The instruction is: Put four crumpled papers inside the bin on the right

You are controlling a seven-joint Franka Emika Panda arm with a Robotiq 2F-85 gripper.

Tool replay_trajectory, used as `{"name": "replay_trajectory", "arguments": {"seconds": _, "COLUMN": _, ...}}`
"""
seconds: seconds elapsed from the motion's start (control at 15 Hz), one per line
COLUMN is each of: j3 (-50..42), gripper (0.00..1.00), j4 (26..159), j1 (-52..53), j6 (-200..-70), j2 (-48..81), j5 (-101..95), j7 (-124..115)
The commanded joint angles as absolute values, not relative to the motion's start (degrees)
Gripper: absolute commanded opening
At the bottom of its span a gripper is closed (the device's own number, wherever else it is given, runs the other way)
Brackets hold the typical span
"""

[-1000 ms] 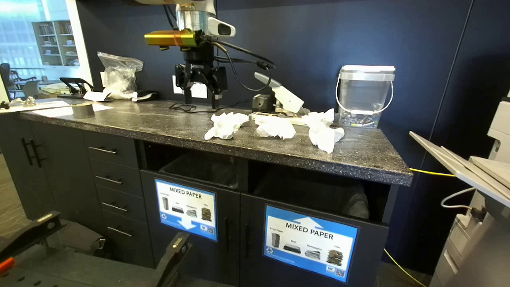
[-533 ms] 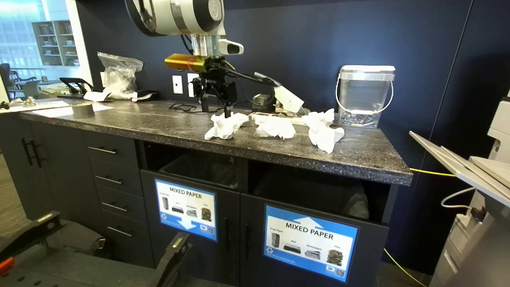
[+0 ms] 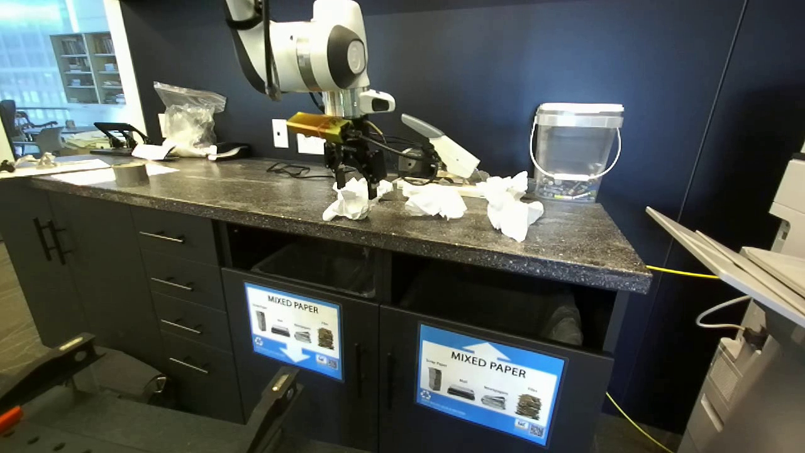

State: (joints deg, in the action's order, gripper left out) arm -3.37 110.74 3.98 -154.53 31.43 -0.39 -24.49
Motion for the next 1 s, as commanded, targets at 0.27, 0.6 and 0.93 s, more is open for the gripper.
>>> {"name": "replay_trajectory", "arguments": {"seconds": 0.27, "j3": -4.55, "gripper": 1.00, "j4": 100.93, "j1": 5.25, "j6": -153.63, "j2": 39.97, "j5": 1.61, "j7": -23.86}}
{"name": "replay_trajectory", "arguments": {"seconds": 0.6, "j3": -5.84, "gripper": 1.00, "j4": 98.93, "j1": 6.34, "j6": -153.38, "j2": 42.09, "j5": 0.93, "j7": -24.16}}
{"name": "replay_trajectory", "arguments": {"seconds": 0.93, "j3": -6.64, "gripper": 0.66, "j4": 97.60, "j1": 6.95, "j6": -151.90, "j2": 42.89, "j5": 0.43, "j7": -23.53}}
